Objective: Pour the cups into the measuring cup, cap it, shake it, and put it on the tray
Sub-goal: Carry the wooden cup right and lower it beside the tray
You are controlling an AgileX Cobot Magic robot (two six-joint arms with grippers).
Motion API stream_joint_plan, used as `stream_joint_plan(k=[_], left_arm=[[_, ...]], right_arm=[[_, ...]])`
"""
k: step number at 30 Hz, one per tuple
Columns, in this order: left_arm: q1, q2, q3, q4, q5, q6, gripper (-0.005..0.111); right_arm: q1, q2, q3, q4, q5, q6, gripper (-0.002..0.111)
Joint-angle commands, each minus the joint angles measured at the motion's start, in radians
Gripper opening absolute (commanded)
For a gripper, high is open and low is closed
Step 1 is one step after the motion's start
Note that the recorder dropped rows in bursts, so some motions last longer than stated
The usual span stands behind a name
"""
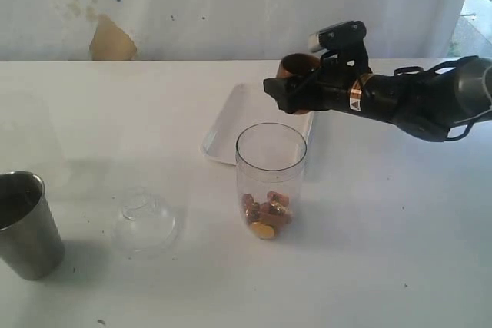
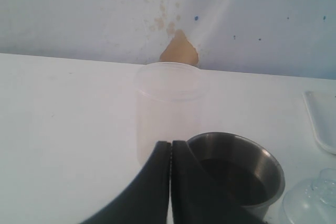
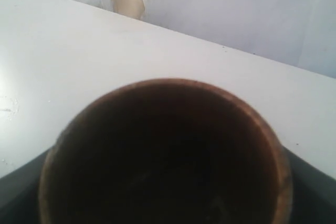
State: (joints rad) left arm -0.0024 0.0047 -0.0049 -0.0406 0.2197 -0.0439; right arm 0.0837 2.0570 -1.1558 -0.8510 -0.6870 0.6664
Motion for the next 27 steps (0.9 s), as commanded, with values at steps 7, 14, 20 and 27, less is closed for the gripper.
stream_joint_plan(k=[7, 14, 20, 27], left_arm=[[0.0, -0.005, 0.005, -0.003, -0.01, -0.002, 0.001], [0.0, -0.005, 0.005, -0.003, -0.01, -0.002, 0.001], [0.0, -0.005, 0.005, -0.003, -0.01, -0.002, 0.001], [0.0, -0.005, 0.005, -0.003, -0.01, -0.002, 0.001]], right_arm=[[-0.002, 0.02, -0.011, 0.003, -0.014, -0.036, 0.0], [-0.002, 0.053, -0.009, 0.001, -0.082, -0.036, 0.0], [-0.002, 0.053, -0.009, 0.001, -0.093, -0.021, 0.0], [-0.002, 0.074, -0.009, 0.001, -0.078, -0.021, 0.0]])
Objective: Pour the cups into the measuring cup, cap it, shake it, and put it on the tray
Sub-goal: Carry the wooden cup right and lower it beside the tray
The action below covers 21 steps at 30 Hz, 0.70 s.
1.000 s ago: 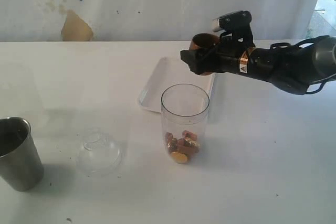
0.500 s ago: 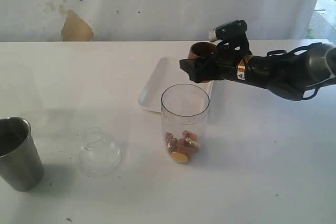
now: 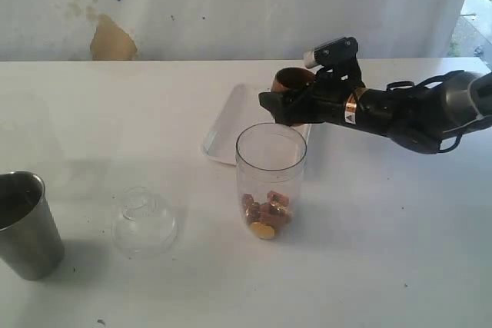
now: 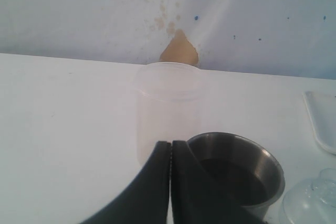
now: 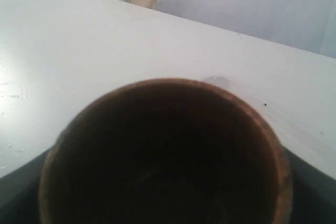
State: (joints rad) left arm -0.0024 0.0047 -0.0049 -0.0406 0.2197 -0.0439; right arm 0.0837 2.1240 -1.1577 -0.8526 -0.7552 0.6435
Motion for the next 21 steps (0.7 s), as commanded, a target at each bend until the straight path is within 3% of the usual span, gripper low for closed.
stream_joint_plan(k=[1, 11, 14, 21], left_arm=[[0.0, -0.005, 0.005, -0.003, -0.01, -0.002, 0.001], [0.0, -0.005, 0.005, -0.003, -0.01, -0.002, 0.001], [0.0, -0.005, 0.005, -0.003, -0.01, -0.002, 0.001], [0.0, -0.005, 0.005, -0.003, -0.01, -0.002, 0.001]], right_arm=[[-0.002, 0.011, -0.007, 0.003, -0.01, -0.016, 0.0], [-0.002, 0.064, -0.007, 0.023, -0.007, -0.102, 0.0], [-0.034, 0.055, -0.007, 0.161, -0.002, -0.117, 0.0], [-0.12, 0.051, -0.007, 0.168, 0.087, -0.117, 0.0]])
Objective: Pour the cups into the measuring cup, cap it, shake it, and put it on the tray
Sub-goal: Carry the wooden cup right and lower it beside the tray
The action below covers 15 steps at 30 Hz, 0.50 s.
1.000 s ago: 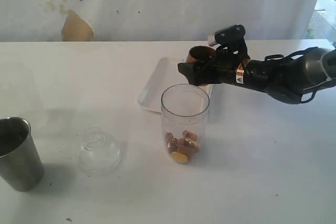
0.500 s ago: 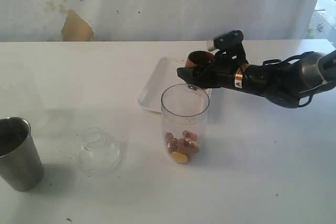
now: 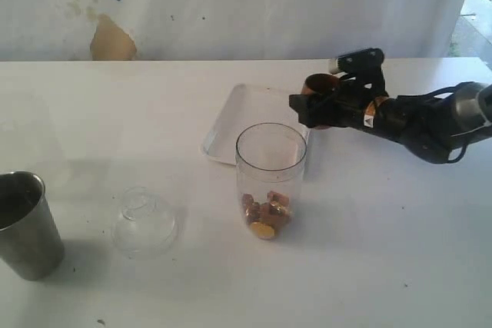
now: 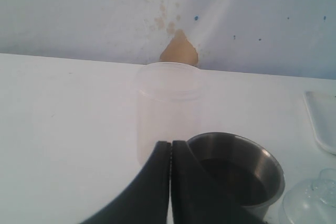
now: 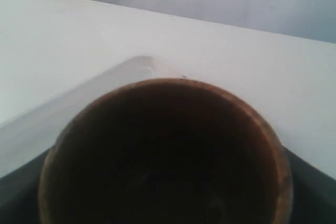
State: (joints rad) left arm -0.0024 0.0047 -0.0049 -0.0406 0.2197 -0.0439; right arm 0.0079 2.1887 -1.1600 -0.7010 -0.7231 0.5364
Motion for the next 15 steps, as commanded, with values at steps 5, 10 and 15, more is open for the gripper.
stream_joint_plan(k=[5, 10, 15], left_arm=[[0.0, -0.005, 0.005, -0.003, -0.01, -0.002, 0.001], [0.0, -0.005, 0.005, -0.003, -0.01, -0.002, 0.001], [0.0, -0.005, 0.005, -0.003, -0.01, -0.002, 0.001]], right_arm=[[-0.057, -0.013, -0.005, 0.016, 0.109, -0.015, 0.001], [-0.057, -0.013, -0.005, 0.016, 0.119, -0.015, 0.023], [-0.057, -0.013, -0.005, 0.055, 0.135, -0.016, 0.074]])
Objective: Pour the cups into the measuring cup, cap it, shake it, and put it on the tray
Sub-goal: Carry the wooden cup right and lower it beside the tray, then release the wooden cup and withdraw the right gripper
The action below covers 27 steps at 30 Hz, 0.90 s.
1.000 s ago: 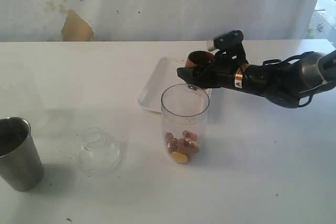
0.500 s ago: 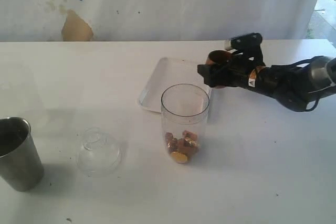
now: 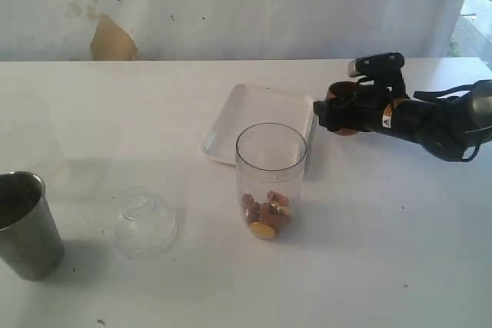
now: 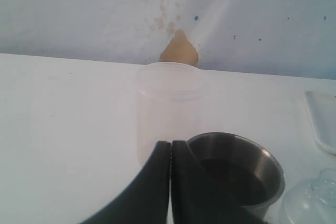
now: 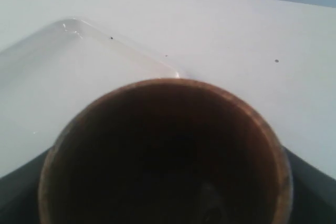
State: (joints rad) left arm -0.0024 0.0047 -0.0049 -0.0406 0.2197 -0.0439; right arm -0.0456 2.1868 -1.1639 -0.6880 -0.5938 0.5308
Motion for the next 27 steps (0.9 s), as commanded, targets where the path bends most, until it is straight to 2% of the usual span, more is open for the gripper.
stream_joint_plan(k=[1, 4, 13, 21, 27], left_arm=[[0.0, -0.005, 0.005, -0.003, -0.01, -0.002, 0.001], [0.0, -0.005, 0.005, -0.003, -0.01, -0.002, 0.001], [0.0, -0.005, 0.005, -0.003, -0.01, -0.002, 0.001], [0.0, -0.005, 0.005, -0.003, -0.01, -0.002, 0.001], [0.0, -0.005, 0.005, -0.003, -0.01, -0.002, 0.001]], right_arm=[[-0.004, -0.011, -0.001, 0.055, 0.01, -0.011, 0.079], [-0.004, -0.011, -0.001, 0.062, 0.019, -0.016, 0.087], [-0.004, -0.026, -0.001, 0.06, 0.04, -0.033, 0.087], [0.001, -0.172, -0.001, 0.05, 0.104, 0.023, 0.087], [0.034, -0.341, -0.001, -0.122, 0.244, 0.139, 0.083]])
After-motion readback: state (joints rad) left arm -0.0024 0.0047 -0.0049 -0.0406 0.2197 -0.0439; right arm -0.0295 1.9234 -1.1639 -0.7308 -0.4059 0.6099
